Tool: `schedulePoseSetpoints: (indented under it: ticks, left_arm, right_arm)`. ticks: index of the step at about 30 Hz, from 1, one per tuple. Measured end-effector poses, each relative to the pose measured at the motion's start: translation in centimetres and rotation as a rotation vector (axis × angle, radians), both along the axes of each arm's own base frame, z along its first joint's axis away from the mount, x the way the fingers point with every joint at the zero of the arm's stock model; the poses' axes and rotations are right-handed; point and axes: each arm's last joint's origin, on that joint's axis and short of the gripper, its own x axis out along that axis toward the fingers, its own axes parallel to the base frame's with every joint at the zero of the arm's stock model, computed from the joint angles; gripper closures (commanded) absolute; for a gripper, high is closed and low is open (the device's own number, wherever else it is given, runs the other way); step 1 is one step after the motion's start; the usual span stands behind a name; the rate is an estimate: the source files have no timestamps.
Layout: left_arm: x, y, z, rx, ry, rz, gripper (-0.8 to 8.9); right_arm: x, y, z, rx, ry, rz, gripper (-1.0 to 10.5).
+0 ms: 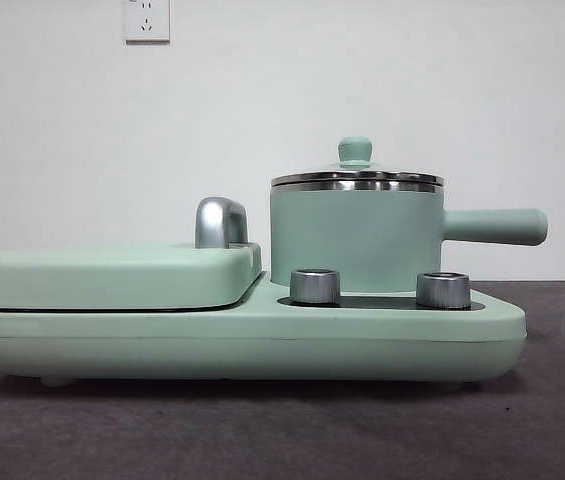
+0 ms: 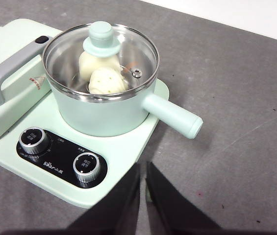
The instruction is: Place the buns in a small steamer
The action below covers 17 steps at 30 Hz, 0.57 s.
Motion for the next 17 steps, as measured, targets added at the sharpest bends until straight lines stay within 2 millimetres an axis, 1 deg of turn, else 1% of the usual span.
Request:
schedulePoseSetpoints:
  ticks: [11,15,17]
  left_arm:
    - [0.0,0.0,0.0,0.000,0.000,0.000,8.06]
    - [0.0,0.0,0.0,0.000,0.000,0.000,8.06]
    - [0.0,0.0,0.0,0.000,0.001,0.000,8.06]
  right_arm:
    - [0.0,0.0,0.0,-0.022,-0.009,0.001,9.3]
    - [0.1,-0.8,0.0,-0.029,-0.042,-0.063,9.3]
    - [0.2,-1.5,-0.5,-0.016,-0.071,-0.123,9.3]
